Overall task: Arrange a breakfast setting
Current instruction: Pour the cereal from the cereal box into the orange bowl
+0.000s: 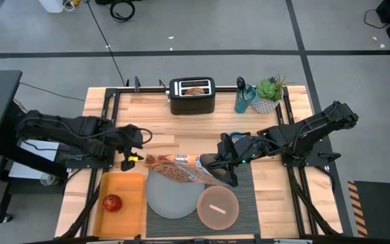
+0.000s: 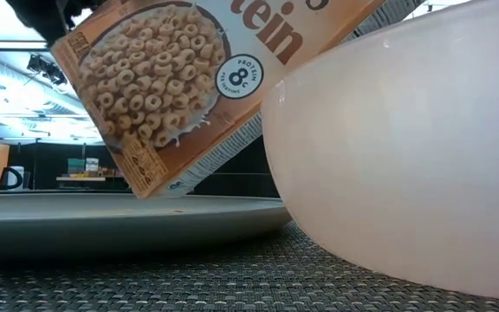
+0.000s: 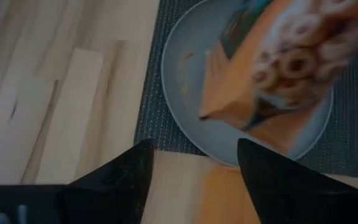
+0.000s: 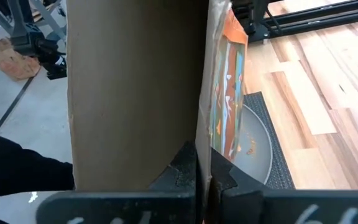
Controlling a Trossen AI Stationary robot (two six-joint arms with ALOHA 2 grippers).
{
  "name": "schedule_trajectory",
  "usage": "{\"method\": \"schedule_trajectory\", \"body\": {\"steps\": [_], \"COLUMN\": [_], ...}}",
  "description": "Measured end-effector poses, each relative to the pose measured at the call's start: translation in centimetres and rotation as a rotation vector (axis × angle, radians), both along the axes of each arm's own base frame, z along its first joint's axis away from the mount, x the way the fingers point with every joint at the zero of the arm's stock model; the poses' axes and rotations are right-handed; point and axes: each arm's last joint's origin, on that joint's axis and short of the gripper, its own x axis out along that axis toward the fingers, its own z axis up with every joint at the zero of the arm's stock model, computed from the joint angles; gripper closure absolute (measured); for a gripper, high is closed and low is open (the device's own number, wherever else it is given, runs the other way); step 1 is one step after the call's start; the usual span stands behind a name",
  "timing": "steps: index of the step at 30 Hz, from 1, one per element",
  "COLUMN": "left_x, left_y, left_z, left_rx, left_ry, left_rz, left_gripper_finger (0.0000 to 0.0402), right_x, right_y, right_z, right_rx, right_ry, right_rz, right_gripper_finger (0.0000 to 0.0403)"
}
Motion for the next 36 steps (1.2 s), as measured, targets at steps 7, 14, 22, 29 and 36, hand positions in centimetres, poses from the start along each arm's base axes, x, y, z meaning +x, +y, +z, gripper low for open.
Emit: {"method": "schedule_trajectory", "body": {"steps": [7,14,22,29,36], "left_x": [0.2,-0.5,0.9,2.3,2.8], "left_y": [-0.3,-0.4,-0.4,-0.3,-1.4], "left_z": [-1.3,-1.9,-2.3,-3.1,-2.9], "left_rx": [-0.038,-0.04,0.021,0.073,0.095], "left_ry": [0.003,0.076,0.055,0.079,-0.008], "left_rz": [-0.12,-0.241,-0.194,-0.141,-0.385], "left_gripper_finger": [0.0081,0.0055,0.0055,0.0055,0.0055], "right_x": [0.0,0.0,0.1,0.1,0.0], "right_y": [0.0,-0.1,-0.3,-0.3,-0.2], "right_z": [0.0,0.0,0.0,0.0,0.1], "right_rx": [0.003,0.0,0.006,0.009,0.018], "right_ry": [0.001,-0.001,0.0,0.0,0.002], "right_rz": [-0.002,-0.012,-0.022,-0.016,0.0], "right_gripper_finger": [0.0398,0.0398,0.0398,0.0398,0.0398]}}
